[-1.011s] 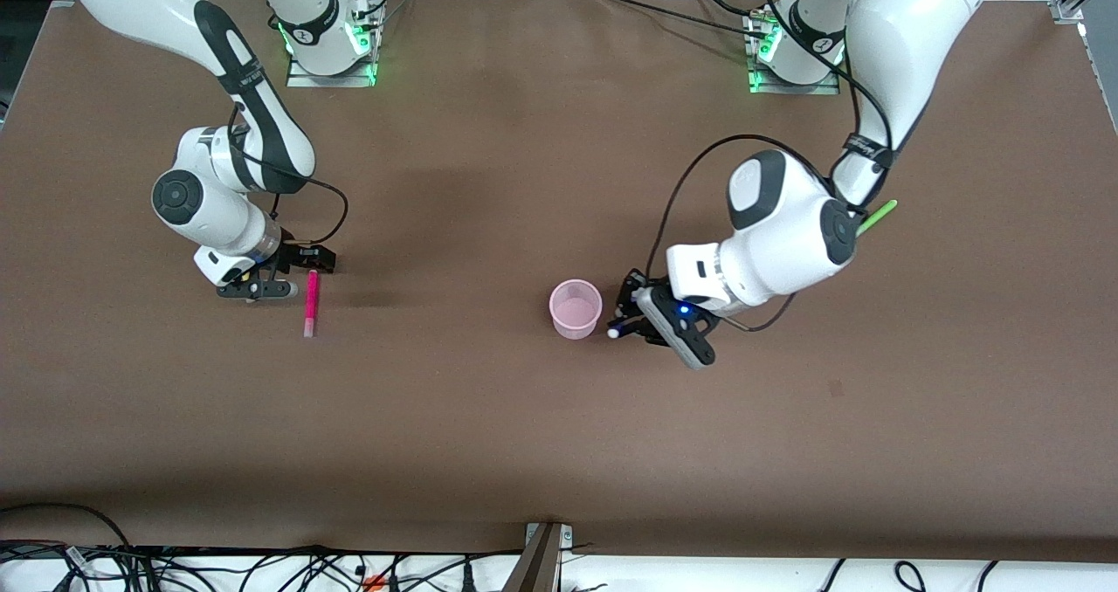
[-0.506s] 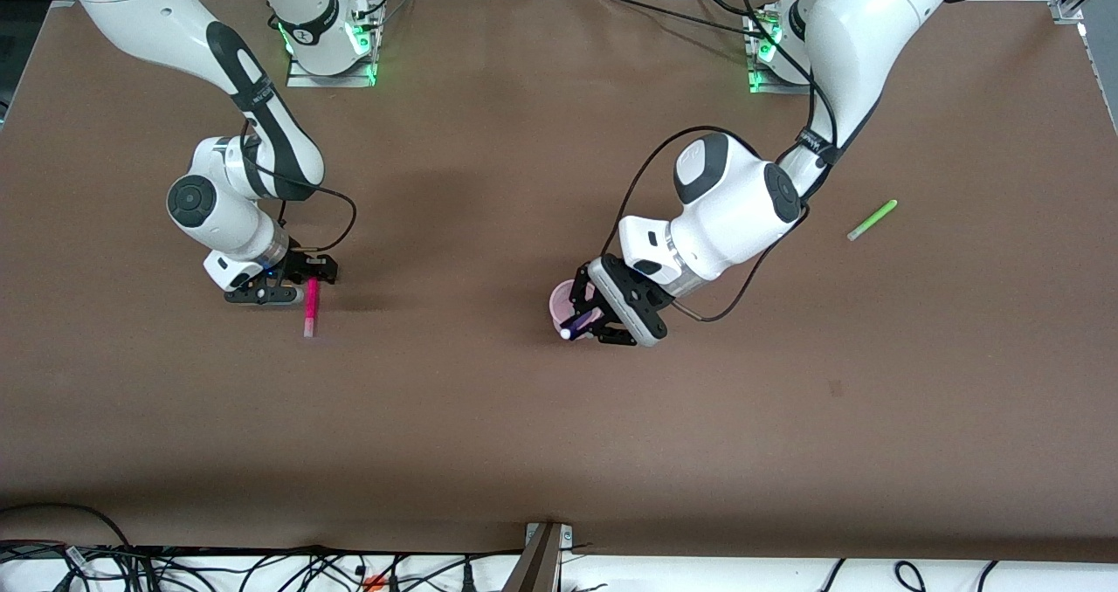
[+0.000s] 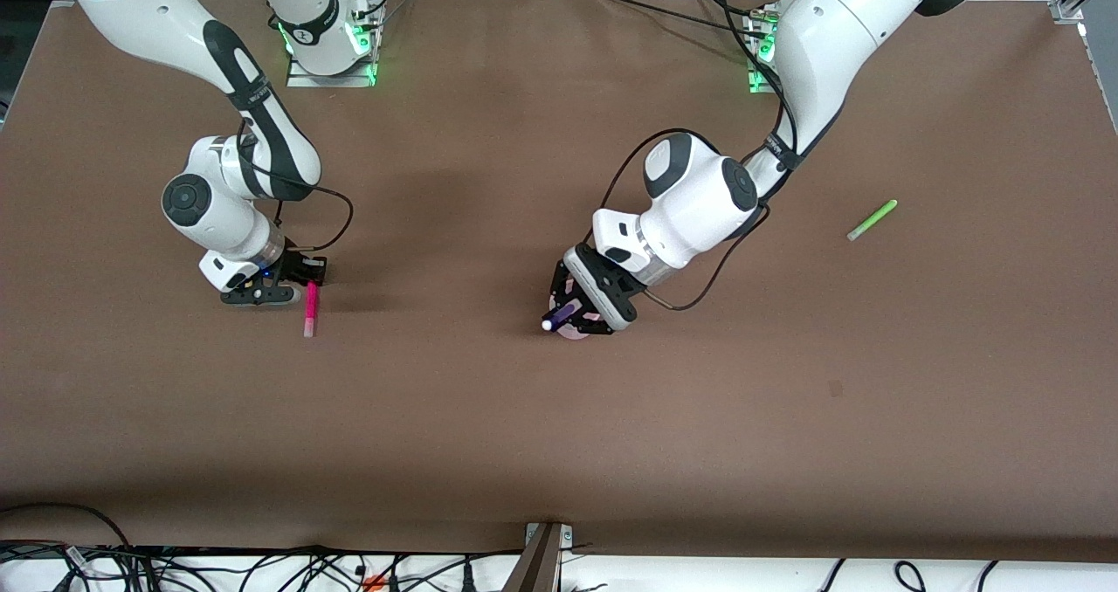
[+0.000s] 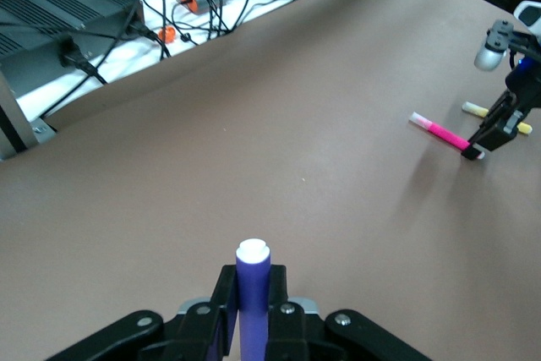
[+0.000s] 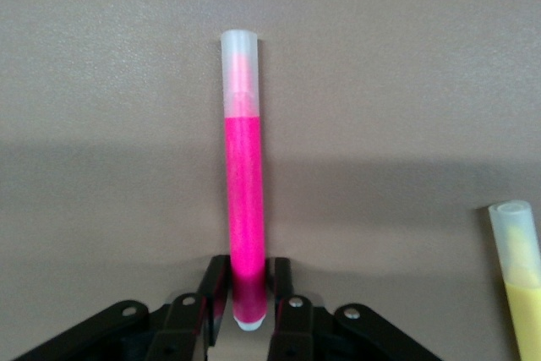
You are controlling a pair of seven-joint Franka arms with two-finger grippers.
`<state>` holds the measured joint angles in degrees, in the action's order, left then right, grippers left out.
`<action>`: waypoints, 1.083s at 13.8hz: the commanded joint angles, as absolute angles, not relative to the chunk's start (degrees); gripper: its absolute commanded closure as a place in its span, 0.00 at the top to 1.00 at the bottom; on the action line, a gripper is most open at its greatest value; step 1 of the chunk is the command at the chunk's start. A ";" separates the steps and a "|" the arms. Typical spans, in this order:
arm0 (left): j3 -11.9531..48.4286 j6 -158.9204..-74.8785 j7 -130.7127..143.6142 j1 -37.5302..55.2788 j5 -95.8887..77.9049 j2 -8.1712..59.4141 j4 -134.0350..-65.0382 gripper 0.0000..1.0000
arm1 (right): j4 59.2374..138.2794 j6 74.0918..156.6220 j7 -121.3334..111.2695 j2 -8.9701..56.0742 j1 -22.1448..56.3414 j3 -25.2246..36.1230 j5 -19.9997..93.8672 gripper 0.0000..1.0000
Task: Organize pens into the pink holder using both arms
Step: 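Lower the blue pen into the pink cup and open the left gripper, then withdraw the left gripper while the right gripper carries the pink pen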
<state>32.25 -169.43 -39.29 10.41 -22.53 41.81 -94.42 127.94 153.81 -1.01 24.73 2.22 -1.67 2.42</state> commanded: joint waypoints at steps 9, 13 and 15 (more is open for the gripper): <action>32.52 -152.64 -30.26 7.12 -22.59 29.73 -100.55 1.00 | 118.68 132.23 -1.41 20.74 2.02 -1.76 2.81 0.01; 30.50 -121.99 -23.31 0.46 -14.64 22.16 -100.20 1.00 | 106.81 112.10 2.62 21.18 2.28 -1.76 12.12 0.01; 30.50 -111.32 -19.71 -3.33 -4.18 20.31 -99.67 1.00 | 103.73 106.29 8.50 21.18 2.46 -2.11 16.85 0.01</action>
<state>30.48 -118.54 -22.92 0.00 -10.94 23.58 -97.72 107.38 111.60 3.86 20.39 2.28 -1.76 13.17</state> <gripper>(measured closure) 0.000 0.824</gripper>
